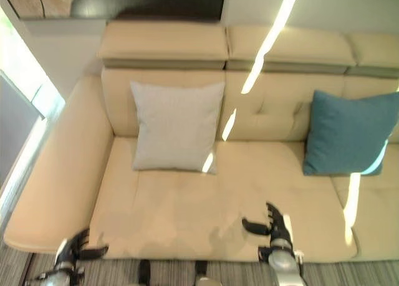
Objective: Pick up all the scattered cushions and arrange them neatly on the sofa.
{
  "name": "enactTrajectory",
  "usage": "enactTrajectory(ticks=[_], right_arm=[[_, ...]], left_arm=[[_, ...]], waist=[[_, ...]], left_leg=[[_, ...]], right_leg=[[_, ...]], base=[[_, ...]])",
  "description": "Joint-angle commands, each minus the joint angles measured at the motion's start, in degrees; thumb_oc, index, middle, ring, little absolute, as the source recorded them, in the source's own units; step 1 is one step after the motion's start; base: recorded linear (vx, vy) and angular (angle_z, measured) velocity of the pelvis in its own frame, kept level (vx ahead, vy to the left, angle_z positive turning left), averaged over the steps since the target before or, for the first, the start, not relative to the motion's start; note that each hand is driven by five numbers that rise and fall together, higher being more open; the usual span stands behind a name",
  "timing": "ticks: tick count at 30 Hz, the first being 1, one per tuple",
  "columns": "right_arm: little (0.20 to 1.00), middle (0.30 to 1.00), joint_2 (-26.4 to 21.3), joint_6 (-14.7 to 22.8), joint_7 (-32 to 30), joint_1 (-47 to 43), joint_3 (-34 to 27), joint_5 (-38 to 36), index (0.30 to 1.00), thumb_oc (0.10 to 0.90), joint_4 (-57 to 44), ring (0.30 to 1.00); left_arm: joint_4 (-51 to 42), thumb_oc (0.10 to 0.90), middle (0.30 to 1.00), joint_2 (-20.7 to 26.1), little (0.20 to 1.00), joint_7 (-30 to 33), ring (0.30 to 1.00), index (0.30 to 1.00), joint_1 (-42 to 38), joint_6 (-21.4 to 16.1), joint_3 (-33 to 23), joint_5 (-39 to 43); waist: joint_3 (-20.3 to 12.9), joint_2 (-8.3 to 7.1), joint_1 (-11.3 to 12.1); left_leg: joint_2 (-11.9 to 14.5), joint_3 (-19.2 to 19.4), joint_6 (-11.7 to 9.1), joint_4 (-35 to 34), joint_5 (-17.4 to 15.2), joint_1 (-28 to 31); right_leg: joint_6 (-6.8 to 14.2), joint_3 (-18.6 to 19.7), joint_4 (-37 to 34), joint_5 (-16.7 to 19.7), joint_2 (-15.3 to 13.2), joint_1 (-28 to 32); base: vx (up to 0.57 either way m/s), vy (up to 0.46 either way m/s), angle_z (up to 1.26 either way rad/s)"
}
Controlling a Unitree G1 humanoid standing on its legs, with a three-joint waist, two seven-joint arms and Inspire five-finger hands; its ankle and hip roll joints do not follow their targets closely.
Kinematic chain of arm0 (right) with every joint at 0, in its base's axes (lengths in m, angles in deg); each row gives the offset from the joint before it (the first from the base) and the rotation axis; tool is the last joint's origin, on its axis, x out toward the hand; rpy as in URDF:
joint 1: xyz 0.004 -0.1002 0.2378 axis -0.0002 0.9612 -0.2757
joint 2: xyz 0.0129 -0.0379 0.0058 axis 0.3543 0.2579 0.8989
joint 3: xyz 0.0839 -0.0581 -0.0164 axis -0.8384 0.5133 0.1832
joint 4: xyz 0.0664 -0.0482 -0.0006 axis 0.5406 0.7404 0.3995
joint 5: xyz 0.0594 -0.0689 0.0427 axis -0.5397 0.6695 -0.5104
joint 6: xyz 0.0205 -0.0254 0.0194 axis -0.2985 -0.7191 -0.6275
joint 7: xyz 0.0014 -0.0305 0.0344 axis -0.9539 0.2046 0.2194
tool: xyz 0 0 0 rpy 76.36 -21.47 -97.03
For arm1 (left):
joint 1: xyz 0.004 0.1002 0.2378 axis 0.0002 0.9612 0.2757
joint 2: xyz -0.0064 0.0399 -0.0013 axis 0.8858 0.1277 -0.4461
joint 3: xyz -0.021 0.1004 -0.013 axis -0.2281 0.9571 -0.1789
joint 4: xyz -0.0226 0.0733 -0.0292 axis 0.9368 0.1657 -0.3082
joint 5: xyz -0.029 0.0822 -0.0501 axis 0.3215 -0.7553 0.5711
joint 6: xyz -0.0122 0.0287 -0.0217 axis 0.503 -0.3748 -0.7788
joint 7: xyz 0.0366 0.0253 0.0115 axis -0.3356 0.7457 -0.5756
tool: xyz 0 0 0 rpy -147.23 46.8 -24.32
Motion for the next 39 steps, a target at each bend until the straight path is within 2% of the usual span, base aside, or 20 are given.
enactTrajectory(ticks=[1, 8, 12, 13, 14, 15, 16, 18, 19, 20, 22, 24, 25, 26, 28, 30, 33, 35, 36, 39], right_arm=[[0.9, 0.9, -0.93, 2.11, 1.18, -2.34, 1.15, 2.95, 0.9, 0.8, 1.91, 0.9], [0.9, 0.9, 1.6, 1.78, 2.17, -2.26, 5.16, 4.31, 0.9, 0.8, 9.7, 0.9], [0.9, 0.9, 2.33, 1.69, 1.07, -4.61, 6.4, 2.52, 0.9, 0.8, 13.74, 0.9], [0.9, 0.9, 2.33, 1.72, 1.07, -4.67, 6.4, 2.51, 0.9, 0.8, 13.8, 0.9], [0.9, 0.9, 2.56, 1.34, 0.72, -5.84, 6.87, 2.35, 0.9, 0.8, 15.64, 0.9], [0.9, 0.9, 2.56, 1.35, 0.72, -5.88, 6.87, 2.35, 0.9, 0.8, 15.68, 0.9], [0.9, 0.9, 2.81, 1.09, 0.67, -5.99, 7.05, 2.46, 0.9, 0.8, 16.88, 0.9], [0.9, 0.9, 2.77, 1.0, 0.56, -6.05, 7.0, 2.58, 0.9, 0.8, 17.09, 0.9], [0.9, 0.9, 2.86, 0.36, 0.54, -6.14, 6.71, 3.32, 0.9, 0.8, 19.04, 0.9], [0.9, 0.9, 3.1, 0.07, 0.82, -6.31, 6.52, 3.36, 0.9, 0.8, 20.09, 0.9], [0.9, 0.9, 3.22, -0.06, 0.66, -6.29, 6.42, 3.51, 0.9, 0.8, 20.75, 0.9], [0.9, 0.9, 3.75, -0.52, 0.41, -7.12, 6.53, 3.55, 0.9, 0.8, 21.68, 0.9], [0.9, 0.9, 3.92, -0.8, 0.3, -7.37, 6.59, 3.7, 0.9, 0.8, 21.92, 0.9], [0.9, 0.9, 3.92, -0.8, 0.3, -7.39, 6.58, 3.71, 0.9, 0.8, 21.93, 0.9], [0.9, 0.9, 4.51, -1.65, 0.02, -8.16, 7.23, 5.12, 0.9, 0.8, 22.95, 0.9], [0.9, 0.9, 5.04, -1.95, -0.19, -8.21, 7.71, 6.2, 0.9, 0.8, 23.41, 0.9], [0.9, 0.9, 5.19, -2.25, 0.0, -8.51, 8.22, 6.46, 0.9, 0.8, 24.31, 0.9], [0.9, 0.9, 5.27, -2.15, 0.01, -8.35, 8.29, 6.61, 0.9, 0.8, 24.45, 0.9], [0.9, 0.9, 5.19, -2.06, 0.15, -7.96, 8.13, 6.47, 0.9, 0.8, 25.07, 0.9], [0.9, 0.9, 5.15, -2.66, -0.12, -10.13, 7.93, 5.78, 0.9, 0.8, 26.34, 0.9]], left_arm=[[5.45, 0.8, 0.9, 0.77, 0.9, -0.82, 0.9, 0.9, -4.86, -1.48, -0.14, -4.33], [14.73, 0.8, 0.9, -0.78, 0.9, -0.27, 0.9, 0.9, -6.77, -0.91, 1.21, -7.09], [16.51, 0.8, 0.9, -1.79, 0.9, 0.85, 0.9, 0.9, -9.76, -0.8, 3.86, -8.62], [16.53, 0.8, 0.9, -1.79, 0.9, 0.85, 0.9, 0.9, -9.82, -0.81, 3.85, -8.62], [17.44, 0.8, 0.9, -2.43, 0.9, 0.92, 0.9, 0.9, -10.69, -0.61, 3.91, -8.71], [17.46, 0.8, 0.9, -2.44, 0.9, 0.92, 0.9, 0.9, -10.72, -0.62, 3.9, -8.71], [18.51, 0.8, 0.9, -2.95, 0.9, 1.04, 0.9, 0.9, -10.69, -0.42, 3.62, -9.07], [19.08, 0.8, 0.9, -3.23, 0.9, 1.38, 0.9, 0.9, -10.88, -0.28, 3.68, -9.5], [19.36, 0.8, 0.9, -3.75, 0.9, 1.42, 0.9, 0.9, -11.33, -0.22, 4.31, -10.71], [19.47, 0.8, 0.9, -4.12, 0.9, 1.36, 0.9, 0.9, -11.71, -0.28, 5.02, -11.12], [19.18, 0.8, 0.9, -4.45, 0.9, 1.44, 0.9, 0.9, -12.02, -0.16, 5.39, -11.34], [18.28, 0.8, 0.9, -5.03, 0.9, 1.71, 0.9, 0.9, -13.28, -0.21, 6.61, -10.99], [18.16, 0.8, 0.9, -5.05, 0.9, 1.82, 0.9, 0.9, -13.77, -0.18, 6.89, -10.89], [18.17, 0.8, 0.9, -5.05, 0.9, 1.82, 0.9, 0.9, -13.79, -0.18, 6.89, -10.89], [18.09, 0.8, 0.9, -4.81, 0.9, 2.21, 0.9, 0.9, -14.95, -0.34, 7.63, -11.64], [18.53, 0.8, 0.9, -4.5, 0.9, 2.55, 0.9, 0.9, -15.36, -0.36, 7.79, -12.37], [19.41, 0.8, 0.9, -3.39, 0.9, 2.72, 0.9, 0.9, -15.46, 0.18, 7.22, -12.61], [19.71, 0.8, 0.9, -3.25, 0.9, 2.68, 0.9, 0.9, -15.3, 0.25, 7.04, -12.65], [20.4, 0.8, 0.9, -2.91, 0.9, 2.53, 0.9, 0.9, -14.87, 0.55, 6.71, -12.79], [21.22, 0.8, 0.9, -2.32, 0.9, 2.4, 0.9, 0.9, -14.87, 0.93, 6.75, -13.15]], waist=[[-1.75, -0.97, 1.06], [-2.27, -1.4, 1.03], [1.58, -2.01, 1.48], [1.57, -1.98, 1.44], [2.66, -2.88, 1.63], [2.7, -2.81, 1.64], [2.49, -3.44, 1.46], [2.34, -3.5, 1.02], [1.35, -3.06, -0.29], [0.69, -2.5, -1.0], [0.54, -1.95, -1.42], [0.71, -1.8, -2.13], [1.01, -1.91, -2.31], [1.0, -1.92, -2.29], [2.11, -2.42, -2.15], [2.87, -2.45, -2.06], [4.21, -2.22, -1.48], [4.02, -2.2, -1.08], [3.8, -1.72, -0.17], [2.63, -1.62, 1.0]], left_leg=[[-1.06, 0.12, -0.74, 0.38, -4.86, 2.3], [0.36, -0.02, -1.77, 0.38, -4.3, 3.15], [0.34, 0.04, -2.81, 11.96, -4.78, -4.36], [0.36, -0.02, -2.8, 12.3, -4.94, -4.62], [-0.56, -0.08, -2.52, 17.78, -7.21, -6.15], [-0.49, -0.1, -2.51, 18.13, -7.44, -6.29], [-1.3, -0.38, -1.62, 21.87, -10.07, -5.39], [-0.89, 0.25, -1.26, 24.38, -11.29, -4.66], [0.79, 2.07, -1.35, 26.1, -12.33, -1.13], [0.9, 1.49, -1.89, 23.62, -12.52, 2.04], [0.8, 0.87, -1.86, 21.41, -13.21, 3.64], [-1.5, -0.97, -1.34, 14.37, -15.89, 5.91], [-2.24, -1.08, -0.83, 12.96, -16.88, 6.18], [-2.27, -1.06, -0.8, 12.91, -16.86, 6.17], [-4.58, -1.79, 0.46, 11.26, -16.77, 4.93], [-5.11, -1.66, 1.1, 10.58, -15.98, 3.97], [-5.22, -0.81, 2.18, 9.99, -14.12, 1.95], [-5.39, -0.78, 2.47, 9.29, -13.36, 1.46], [-4.9, -0.86, 2.86, 7.94, -11.95, 1.05], [-4.69, -1.36, 2.99, 6.72, -10.78, 0.47]], right_leg=[[1.98, -0.85, 2.32, -9.51, 1.59, 5.27], [1.07, -0.99, 1.38, -10.73, 2.81, 7.52], [-0.07, -0.98, 0.79, -10.77, 2.73, 6.56], [-0.07, -1.03, 0.79, -10.75, 2.75, 6.49], [-0.18, -1.1, 0.79, -9.49, 1.71, 5.48], [-0.17, -1.1, 0.79, -9.5, 1.79, 5.5], [-0.05, -1.26, 0.86, -8.46, 0.86, 4.6], [0.02, -1.45, 0.91, -8.04, 0.59, 4.01], [0.09, -2.32, 1.11, -7.26, 0.21, 2.24], [0.39, -2.68, 1.48, -6.49, 0.13, 1.14], [0.81, -2.97, 1.61, -6.2, 0.04, 0.81], [2.1, -2.98, 1.93, -3.66, -1.27, -1.72], [2.67, -2.71, 1.99, -2.9, -1.91, -2.81], [2.69, -2.68, 2.02, -2.9, -1.94, -2.86], [4.59, -2.12, 1.43, -0.47, -3.74, -5.45], [5.59, -1.67, 1.52, -0.16, -4.58, -6.76], [4.94, 1.68, 7.3, -3.07, -3.81, -6.84], [4.54, 1.39, 8.9, -3.81, -4.07, -6.28], [3.58, 1.29, 13.76, -6.64, -3.49, -4.39], [3.23, 1.76, 16.77, -9.38, -2.44, -2.43]], base=[[-0.02, -0.062, -0.01], [-0.08, -0.094, 0.01], [-0.24, -0.073, 0.1], [-0.3, -0.032, 0.27], [-0.19, -0.014, 0.2], [-0.29, -0.003, 0.15], [-0.15, 0.027, 0.05], [-0.17, 0.073, -0.16], [-0.18, 0.211, -0.25], [-0.2, 0.256, -0.08], [-0.08, 0.163, 0.42], [-0.15, 0.238, 0.48], [-0.1, 0.147, 0.34], [-0.19, 0.219, 0.28], [-0.25, 0.244, 0.16], [-0.23, 0.153, 0.09], [-0.25, 0.117, 0.09], [-0.16, 0.068, -0.32], [-0.22, 0.078, -0.33], [-0.12, -0.002, 0.06]])
